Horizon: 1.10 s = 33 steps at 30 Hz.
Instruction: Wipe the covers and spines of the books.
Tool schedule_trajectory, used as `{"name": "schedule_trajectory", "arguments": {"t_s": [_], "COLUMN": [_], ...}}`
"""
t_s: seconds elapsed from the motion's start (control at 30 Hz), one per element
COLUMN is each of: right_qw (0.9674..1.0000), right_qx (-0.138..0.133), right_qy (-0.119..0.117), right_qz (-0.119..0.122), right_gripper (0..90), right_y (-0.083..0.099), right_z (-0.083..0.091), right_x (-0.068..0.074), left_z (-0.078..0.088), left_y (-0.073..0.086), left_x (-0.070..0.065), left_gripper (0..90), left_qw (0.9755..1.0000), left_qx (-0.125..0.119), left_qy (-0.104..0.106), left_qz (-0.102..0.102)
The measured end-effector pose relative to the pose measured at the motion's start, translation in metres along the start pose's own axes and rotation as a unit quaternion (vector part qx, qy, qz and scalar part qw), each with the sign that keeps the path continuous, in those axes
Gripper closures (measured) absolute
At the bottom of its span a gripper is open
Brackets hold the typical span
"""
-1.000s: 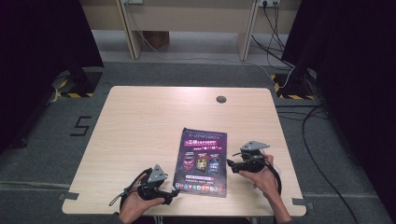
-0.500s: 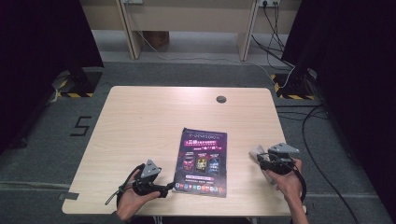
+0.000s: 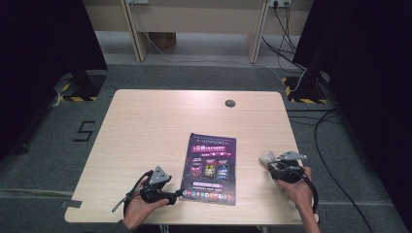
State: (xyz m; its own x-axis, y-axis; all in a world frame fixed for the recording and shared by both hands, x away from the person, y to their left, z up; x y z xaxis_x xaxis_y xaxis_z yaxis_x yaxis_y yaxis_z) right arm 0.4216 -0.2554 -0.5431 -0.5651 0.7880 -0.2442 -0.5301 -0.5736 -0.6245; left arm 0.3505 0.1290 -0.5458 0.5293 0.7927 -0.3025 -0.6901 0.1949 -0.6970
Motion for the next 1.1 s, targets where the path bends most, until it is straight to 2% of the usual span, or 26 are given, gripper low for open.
{"name": "schedule_trajectory", "arguments": {"t_s": [0.07, 0.17, 0.23, 0.37, 0.5, 0.53, 0.6, 0.67, 0.77, 0.93, 1.1], "right_qw": [0.9999, 0.9999, 1.0, 0.9994, 0.9975, 0.9965, 0.9956, 0.994, 0.9926, 0.9899, 0.9881], "right_qx": [0.009, 0.002, -0.003, -0.032, -0.059, -0.063, -0.065, -0.066, -0.063, -0.059, -0.052], "right_qy": [-0.006, -0.01, -0.004, -0.012, -0.028, -0.035, -0.044, -0.047, -0.056, -0.069, -0.079], "right_qz": [-0.001, 0.0, -0.002, 0.0, 0.028, 0.042, 0.05, 0.073, 0.087, 0.108, 0.121], "right_gripper": [67.2, 75.7, 76.4, 76.9, 76.9, 76.9, 76.9, 76.8, 76.7, 76.4, 75.6], "right_y": [0.003, 0.003, 0.0, -0.017, -0.047, -0.056, -0.066, -0.08, -0.096, -0.118, -0.126], "right_z": [-0.003, -0.004, -0.003, 0.002, 0.004, 0.003, -0.001, -0.009, -0.021, -0.043, -0.06], "right_x": [0.0, -0.003, -0.004, 0.001, 0.02, 0.028, 0.038, 0.049, 0.064, 0.086, 0.1], "left_z": [-0.002, -0.006, -0.007, -0.008, -0.011, -0.011, -0.012, -0.012, -0.012, -0.013, -0.016], "left_y": [0.0, 0.002, 0.001, -0.001, 0.0, 0.0, 0.0, 0.001, 0.002, 0.003, 0.004], "left_x": [-0.003, -0.004, -0.004, 0.0, 0.003, 0.003, 0.003, 0.002, 0.001, -0.002, -0.008], "left_gripper": [31.6, 32.2, 32.3, 32.6, 33.3, 34.0, 34.5, 35.2, 35.8, 39.0, 41.7], "left_qw": [1.0, 0.9999, 0.9999, 0.9999, 0.9998, 0.9998, 0.9997, 0.9996, 0.9995, 0.9994, 0.9992], "left_qx": [0.004, 0.012, 0.013, 0.01, 0.016, 0.016, 0.017, 0.02, 0.022, 0.025, 0.029], "left_qy": [0.004, 0.001, -0.001, -0.005, -0.01, -0.011, -0.014, -0.014, -0.009, -0.002, 0.012], "left_qz": [-0.003, -0.01, -0.011, -0.006, -0.004, -0.006, -0.011, -0.014, -0.018, -0.023, -0.025]}}
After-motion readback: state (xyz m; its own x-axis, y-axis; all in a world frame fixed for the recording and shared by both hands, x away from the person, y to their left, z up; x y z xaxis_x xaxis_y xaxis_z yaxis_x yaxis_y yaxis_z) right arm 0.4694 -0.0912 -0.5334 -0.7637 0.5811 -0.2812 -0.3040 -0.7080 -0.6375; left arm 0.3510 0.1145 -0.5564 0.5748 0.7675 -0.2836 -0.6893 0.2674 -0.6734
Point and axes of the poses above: each handheld gripper's, and its own axes: z roughly backward along the jaws, y roughly out of its underside, x roughly to its left, the point moved 7 cm from there along -z, roughly forward along the jaws, and after that the axes turned 14 degrees about z, right-handed, at the moved point
